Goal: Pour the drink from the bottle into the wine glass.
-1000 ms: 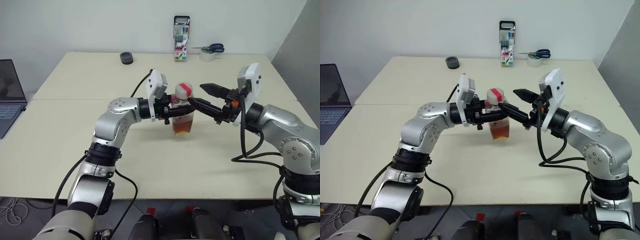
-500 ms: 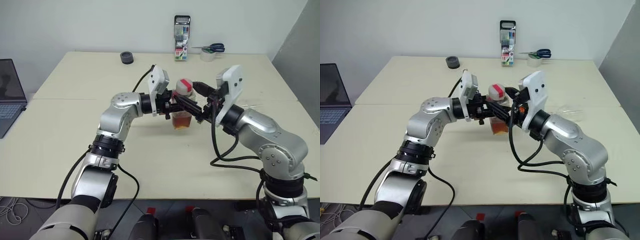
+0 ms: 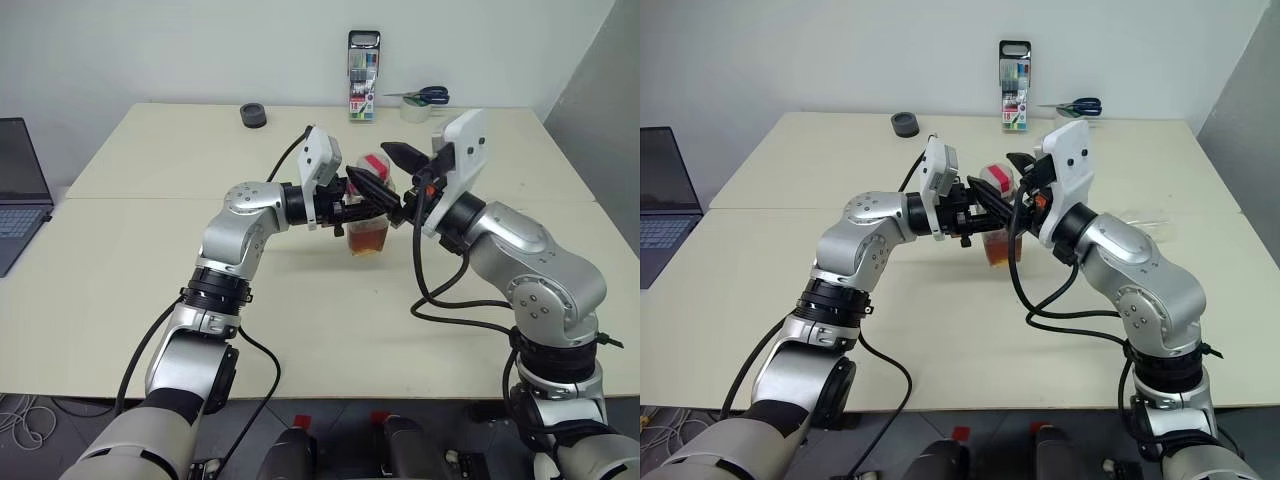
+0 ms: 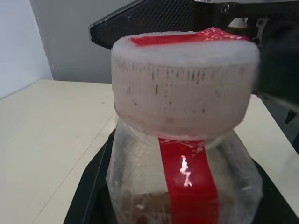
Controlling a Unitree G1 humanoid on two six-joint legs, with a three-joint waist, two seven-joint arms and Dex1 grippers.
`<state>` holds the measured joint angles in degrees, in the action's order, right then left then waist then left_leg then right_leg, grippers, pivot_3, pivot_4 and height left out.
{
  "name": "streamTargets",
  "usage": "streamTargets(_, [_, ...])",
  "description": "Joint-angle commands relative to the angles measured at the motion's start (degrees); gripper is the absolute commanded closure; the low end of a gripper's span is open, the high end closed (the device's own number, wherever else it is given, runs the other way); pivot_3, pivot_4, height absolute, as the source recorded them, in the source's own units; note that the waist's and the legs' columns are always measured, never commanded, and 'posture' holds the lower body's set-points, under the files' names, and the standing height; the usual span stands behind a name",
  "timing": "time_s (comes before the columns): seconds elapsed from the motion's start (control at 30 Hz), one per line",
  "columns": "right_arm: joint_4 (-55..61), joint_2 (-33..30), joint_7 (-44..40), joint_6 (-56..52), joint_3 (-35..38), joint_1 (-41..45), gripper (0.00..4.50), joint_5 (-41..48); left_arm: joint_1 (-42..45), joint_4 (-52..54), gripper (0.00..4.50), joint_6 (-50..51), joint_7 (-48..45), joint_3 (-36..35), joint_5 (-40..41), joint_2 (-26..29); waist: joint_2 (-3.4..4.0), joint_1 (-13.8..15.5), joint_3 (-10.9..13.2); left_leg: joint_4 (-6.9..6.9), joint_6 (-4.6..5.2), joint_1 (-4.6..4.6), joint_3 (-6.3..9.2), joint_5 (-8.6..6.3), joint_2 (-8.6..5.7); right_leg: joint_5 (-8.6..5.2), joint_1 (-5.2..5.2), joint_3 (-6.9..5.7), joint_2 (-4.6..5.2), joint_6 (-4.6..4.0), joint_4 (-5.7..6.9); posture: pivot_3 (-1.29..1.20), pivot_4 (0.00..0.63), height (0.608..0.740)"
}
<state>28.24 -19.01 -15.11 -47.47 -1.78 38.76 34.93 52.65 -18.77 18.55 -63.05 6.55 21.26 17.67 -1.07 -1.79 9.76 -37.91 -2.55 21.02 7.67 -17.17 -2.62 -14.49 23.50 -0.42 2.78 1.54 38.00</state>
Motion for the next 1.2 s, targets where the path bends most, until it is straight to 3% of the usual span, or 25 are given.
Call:
streamTargets(0.03, [0.89,0.5,-1.07,1.38,0.05,1.14,0.94,-0.28,1.22,1.78,2.68,-0.67,0.39,-1.33,0.51,-0.18,0.0,0.0,0.0,0.0,0.0,0.0,0.0,0.0,0.0,0.0,0.0,0.0,0.0,0.0,0.0,0.0,0.15,0.74])
streamTargets(0.23, [-0.54,0.31,-2.41,2.07,0.87,1.65,2.63,-0.6,1.02,1.9,2.68,-0.69,0.51,-1.5,0.5,0.03,0.0,-0.01,0.0,0.0,0.0,0.0,0.0,0.0,0.0,0.0,0.01,0.0,0.0,0.0,0.0,0.0,0.15,0.74])
streamTargets(0.47, [-1.56,-2.49,-7.42,1.37,1.37,2.5,2.62,0.6,-0.95,6.55,2.68,1.1,-1.47,-0.09,1.33,1.19,0.0,-0.03,0.0,0.0,0.0,0.0,0.0,0.0,0.0,0.0,0.01,0.0,-0.01,0.0,0.0,0.0,0.15,0.74])
streamTargets(0.67, [-6.66,-9.22,-23.4,-6.57,6.89,10.01,2.62,17.35,-1.18,16.81,2.68,9.59,-10.27,0.73,8.2,5.89,0.15,-0.1,0.15,-0.01,0.04,0.02,-0.01,-0.02,0.01,0.0,0.01,-0.01,-0.07,-0.01,0.0,0.0,0.15,0.74])
streamTargets(0.8, [-9.99,-14.73,-33.2,-7.74,1.91,13.14,2.62,16.26,-0.51,20.19,2.68,12.24,-11.56,0.75,10.56,6.74,0.17,-0.06,0.16,-0.01,0.17,0.01,0.01,-0.1,0.02,0.0,-0.05,-0.04,-0.2,0.0,-0.05,0.0,0.15,0.74])
streamTargets(0.97, [-11.42,-15.01,-32.08,-6.41,4.36,11.85,2.62,15.41,-1.3,20.87,2.68,11.66,-9.12,0.25,9.26,6.64,0.17,-0.02,0.17,-0.02,0.13,0.01,-0.01,-0.07,0.03,0.0,-0.05,-0.02,-0.2,0.0,-0.03,0.0,0.15,0.74])
streamTargets(1.2, [-2.74,-15.42,-21.96,-8.59,11.39,2.42,0.23,18.4,-2.83,17.88,2.68,6.84,-7.3,0.84,4.85,7.37,0.16,0.19,0.17,-0.03,0.09,0.05,-0.01,-0.05,0.01,0.0,-0.02,-0.02,0.06,0.0,-0.06,0.0,0.15,0.74])
